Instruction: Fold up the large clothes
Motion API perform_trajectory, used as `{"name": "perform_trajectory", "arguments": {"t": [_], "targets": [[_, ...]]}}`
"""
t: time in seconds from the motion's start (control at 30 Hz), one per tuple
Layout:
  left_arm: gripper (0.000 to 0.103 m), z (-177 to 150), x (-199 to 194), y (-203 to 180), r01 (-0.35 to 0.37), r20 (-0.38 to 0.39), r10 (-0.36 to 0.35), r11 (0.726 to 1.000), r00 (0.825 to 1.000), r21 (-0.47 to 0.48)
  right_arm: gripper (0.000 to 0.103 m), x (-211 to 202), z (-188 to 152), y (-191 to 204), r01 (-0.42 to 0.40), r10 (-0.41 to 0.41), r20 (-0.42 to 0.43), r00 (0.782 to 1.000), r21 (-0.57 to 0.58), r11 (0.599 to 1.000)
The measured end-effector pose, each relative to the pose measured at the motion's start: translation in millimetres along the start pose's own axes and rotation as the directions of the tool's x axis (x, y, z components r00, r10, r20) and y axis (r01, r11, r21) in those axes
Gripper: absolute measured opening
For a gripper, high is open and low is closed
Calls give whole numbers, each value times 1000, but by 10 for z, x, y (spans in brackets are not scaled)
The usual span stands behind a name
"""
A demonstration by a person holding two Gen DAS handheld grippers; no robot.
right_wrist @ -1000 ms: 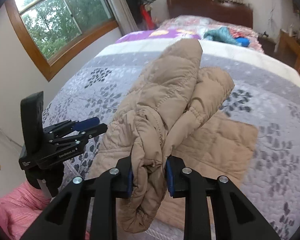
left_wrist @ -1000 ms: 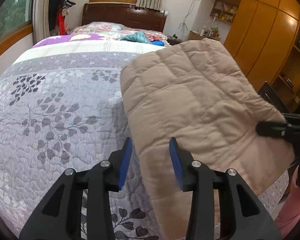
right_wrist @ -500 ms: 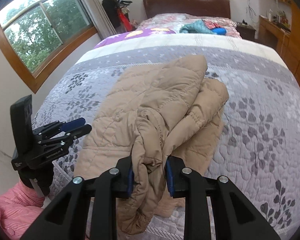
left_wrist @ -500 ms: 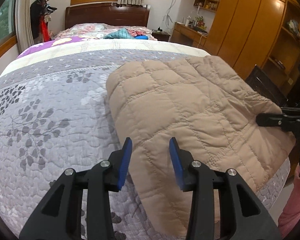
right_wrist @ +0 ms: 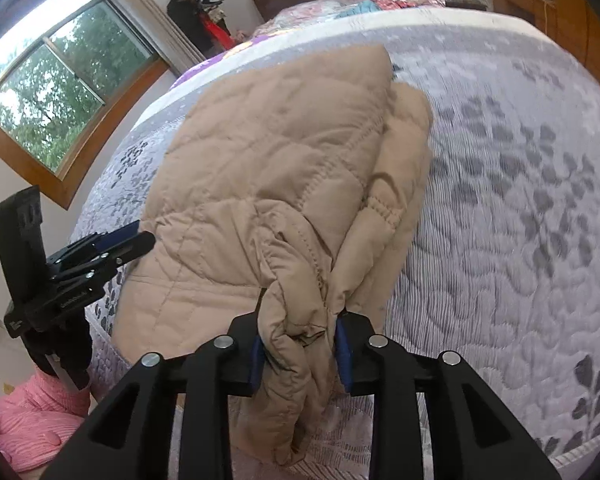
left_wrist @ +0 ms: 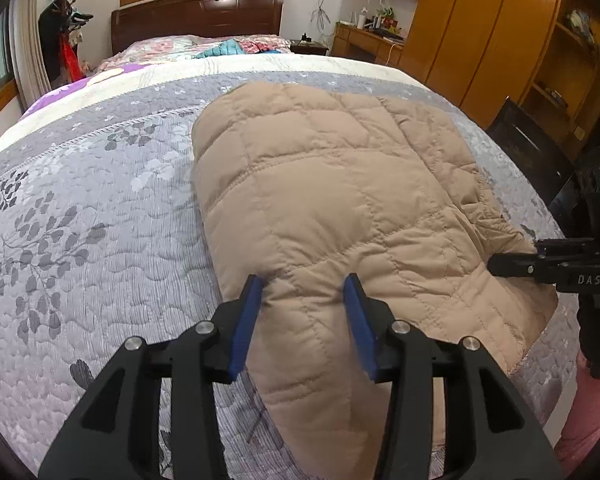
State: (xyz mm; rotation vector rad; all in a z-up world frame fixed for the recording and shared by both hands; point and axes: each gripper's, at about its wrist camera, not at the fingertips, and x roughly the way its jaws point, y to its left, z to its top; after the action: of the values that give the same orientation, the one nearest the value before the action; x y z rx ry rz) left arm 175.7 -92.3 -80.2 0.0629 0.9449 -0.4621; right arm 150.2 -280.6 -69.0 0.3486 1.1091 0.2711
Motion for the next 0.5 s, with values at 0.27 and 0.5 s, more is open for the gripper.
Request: {"name": "perform_trajectory", "arguments": {"t": [0.27, 0.5], "targets": [[46, -54, 71, -71, -44, 6, 44, 999, 999, 2, 32, 176, -166, 2, 54, -54, 30, 998, -10, 998], [46, -70, 101, -90, -56, 9, 56, 998, 998, 10, 32, 217, -255, -12, 40, -41, 72, 997, 13, 999]]}}
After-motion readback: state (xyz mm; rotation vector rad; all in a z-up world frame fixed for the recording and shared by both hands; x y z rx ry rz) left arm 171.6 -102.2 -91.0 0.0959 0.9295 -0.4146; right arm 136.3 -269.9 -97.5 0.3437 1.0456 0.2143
